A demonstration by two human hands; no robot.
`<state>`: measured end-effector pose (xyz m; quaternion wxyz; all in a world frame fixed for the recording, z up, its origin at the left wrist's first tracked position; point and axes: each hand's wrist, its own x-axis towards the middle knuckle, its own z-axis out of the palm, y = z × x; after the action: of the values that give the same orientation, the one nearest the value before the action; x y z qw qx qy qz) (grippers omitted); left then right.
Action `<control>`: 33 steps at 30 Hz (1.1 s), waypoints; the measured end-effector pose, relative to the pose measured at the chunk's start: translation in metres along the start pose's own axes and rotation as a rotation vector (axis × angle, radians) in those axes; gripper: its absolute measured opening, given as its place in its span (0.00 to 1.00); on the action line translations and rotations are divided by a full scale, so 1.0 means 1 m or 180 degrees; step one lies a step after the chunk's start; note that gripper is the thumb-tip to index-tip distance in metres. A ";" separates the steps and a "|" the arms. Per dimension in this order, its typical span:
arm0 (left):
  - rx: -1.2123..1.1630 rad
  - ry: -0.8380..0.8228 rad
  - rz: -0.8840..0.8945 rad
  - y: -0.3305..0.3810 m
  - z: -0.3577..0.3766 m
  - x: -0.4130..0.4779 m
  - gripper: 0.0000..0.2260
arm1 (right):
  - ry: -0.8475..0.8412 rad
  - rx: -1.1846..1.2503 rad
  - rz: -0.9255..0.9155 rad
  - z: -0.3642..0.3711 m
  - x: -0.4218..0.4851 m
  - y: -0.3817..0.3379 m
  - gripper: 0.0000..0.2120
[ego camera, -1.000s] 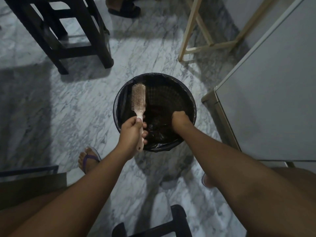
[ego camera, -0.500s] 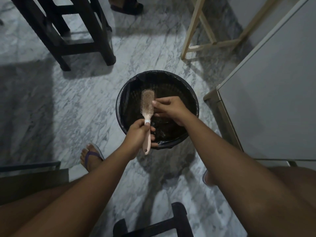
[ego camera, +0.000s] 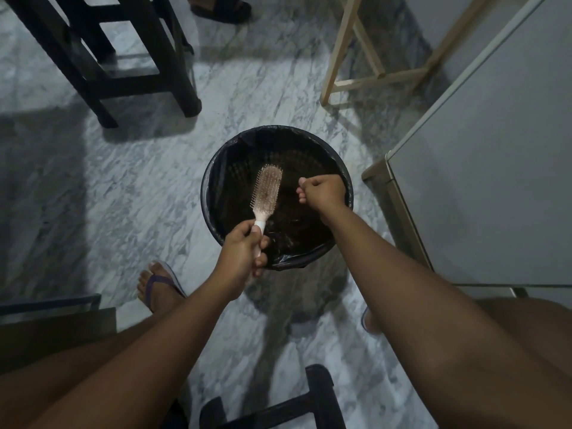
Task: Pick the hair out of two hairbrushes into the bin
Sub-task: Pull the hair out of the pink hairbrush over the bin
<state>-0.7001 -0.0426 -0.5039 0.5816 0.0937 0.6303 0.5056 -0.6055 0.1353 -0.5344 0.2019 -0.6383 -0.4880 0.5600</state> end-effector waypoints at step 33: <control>0.0261 0.0591 -0.0205 0.008 0.040 0.022 0.13 | -0.0117 -0.0732 -0.1056 0.017 -0.011 -0.024 0.20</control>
<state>-0.6775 -0.0020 -0.5040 0.5324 0.0499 0.7043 0.4670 -0.6291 0.1317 -0.5141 0.2082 -0.5577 -0.6508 0.4712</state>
